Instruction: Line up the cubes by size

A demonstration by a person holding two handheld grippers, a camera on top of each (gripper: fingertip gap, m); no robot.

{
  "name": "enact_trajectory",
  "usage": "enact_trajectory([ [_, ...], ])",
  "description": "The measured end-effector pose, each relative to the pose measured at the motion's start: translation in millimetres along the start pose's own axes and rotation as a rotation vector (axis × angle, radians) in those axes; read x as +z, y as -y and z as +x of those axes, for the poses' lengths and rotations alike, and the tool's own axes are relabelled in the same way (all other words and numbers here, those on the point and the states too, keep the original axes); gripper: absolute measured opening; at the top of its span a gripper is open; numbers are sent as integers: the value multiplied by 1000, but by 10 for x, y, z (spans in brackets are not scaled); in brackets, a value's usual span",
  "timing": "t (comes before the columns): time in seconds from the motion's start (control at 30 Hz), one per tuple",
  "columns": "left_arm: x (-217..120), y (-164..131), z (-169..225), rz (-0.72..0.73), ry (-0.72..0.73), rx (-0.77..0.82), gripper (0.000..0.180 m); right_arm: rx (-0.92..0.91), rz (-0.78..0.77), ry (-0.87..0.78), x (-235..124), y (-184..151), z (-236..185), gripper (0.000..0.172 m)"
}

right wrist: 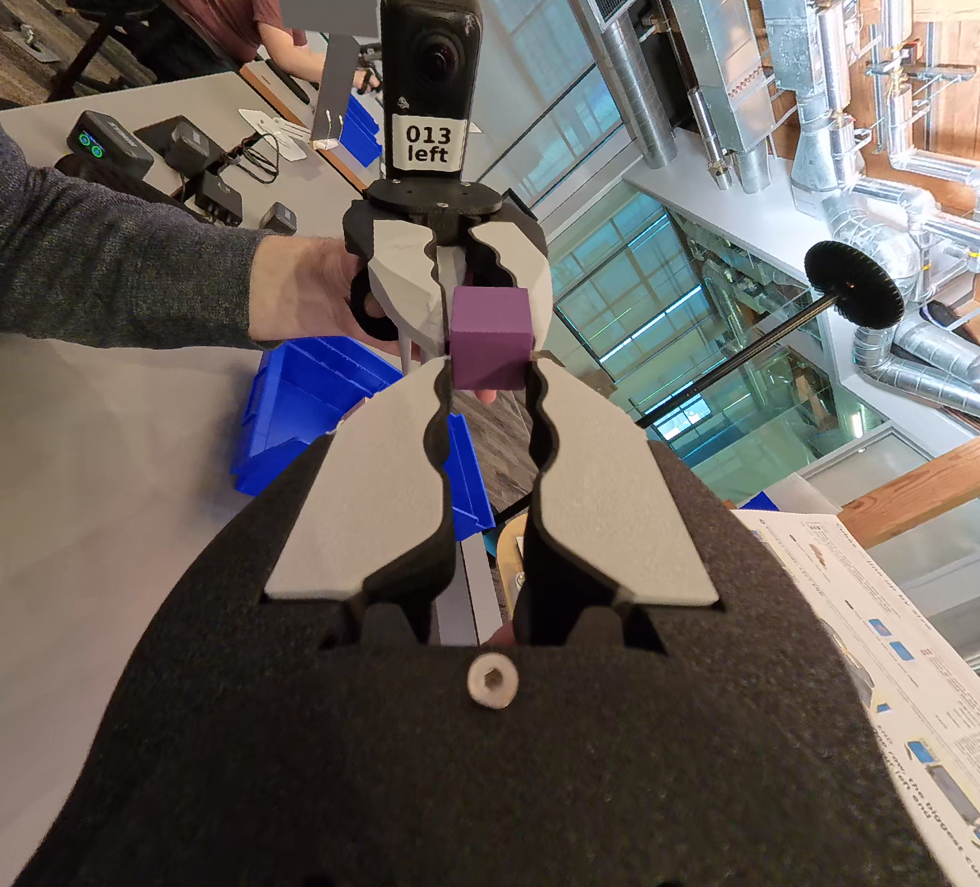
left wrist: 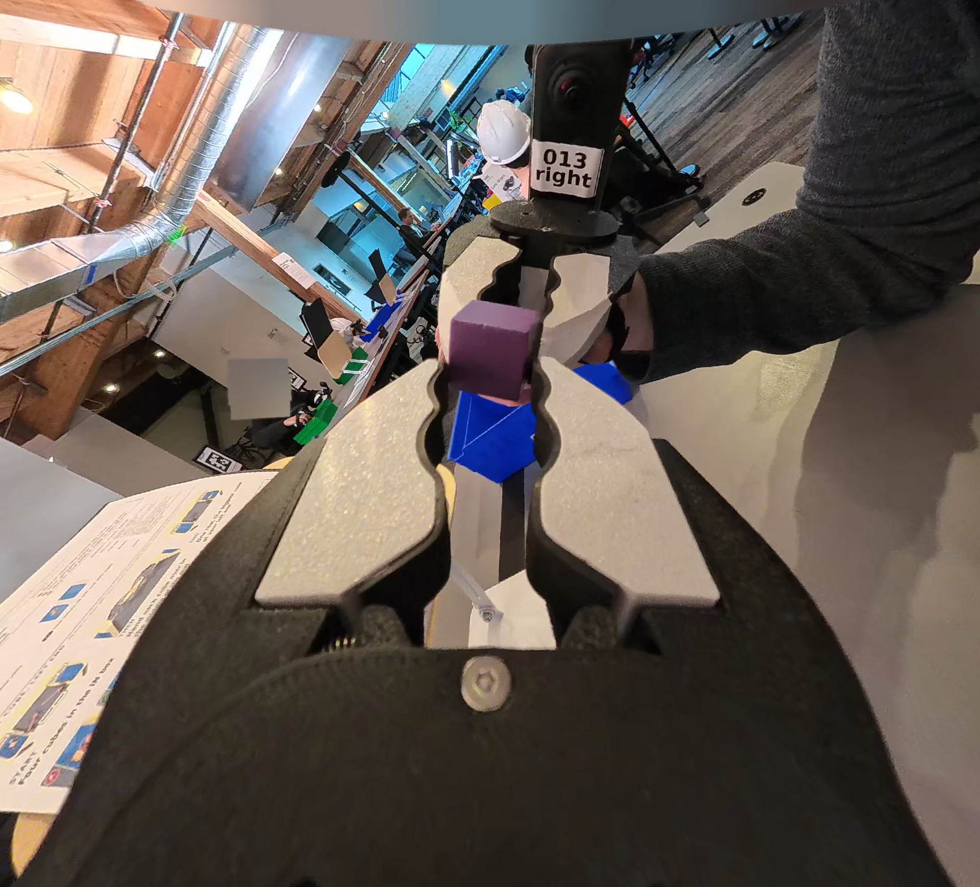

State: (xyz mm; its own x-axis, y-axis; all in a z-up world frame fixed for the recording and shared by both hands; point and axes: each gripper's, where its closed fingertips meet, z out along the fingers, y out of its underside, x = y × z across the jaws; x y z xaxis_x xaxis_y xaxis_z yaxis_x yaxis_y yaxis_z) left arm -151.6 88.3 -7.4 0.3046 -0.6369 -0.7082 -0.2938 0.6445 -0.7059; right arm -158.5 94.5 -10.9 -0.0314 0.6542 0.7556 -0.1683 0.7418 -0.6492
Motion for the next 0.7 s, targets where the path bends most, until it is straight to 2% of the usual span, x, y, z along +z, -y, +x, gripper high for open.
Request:
enact_trajectory([
  [0.2,-64,27,-72,-35,32,3,34,4,-23,-29,-51,-28,91,25],
  [0.37,-257,369,-182,-67,130,40,0,-17,-98,-108,-296,-57,335,26],
  [0.5,-168,565,-108,-133,159,130,0,-16,-216,-228,-742,-79,650,26],
  [0.57,-94,709,-37,-111,151,173,0,-21,-269,-239,-1023,-94,713,26],
  [0.7,38,839,-26,-91,170,198,0,-71,-494,-252,-1726,-371,810,26],
])
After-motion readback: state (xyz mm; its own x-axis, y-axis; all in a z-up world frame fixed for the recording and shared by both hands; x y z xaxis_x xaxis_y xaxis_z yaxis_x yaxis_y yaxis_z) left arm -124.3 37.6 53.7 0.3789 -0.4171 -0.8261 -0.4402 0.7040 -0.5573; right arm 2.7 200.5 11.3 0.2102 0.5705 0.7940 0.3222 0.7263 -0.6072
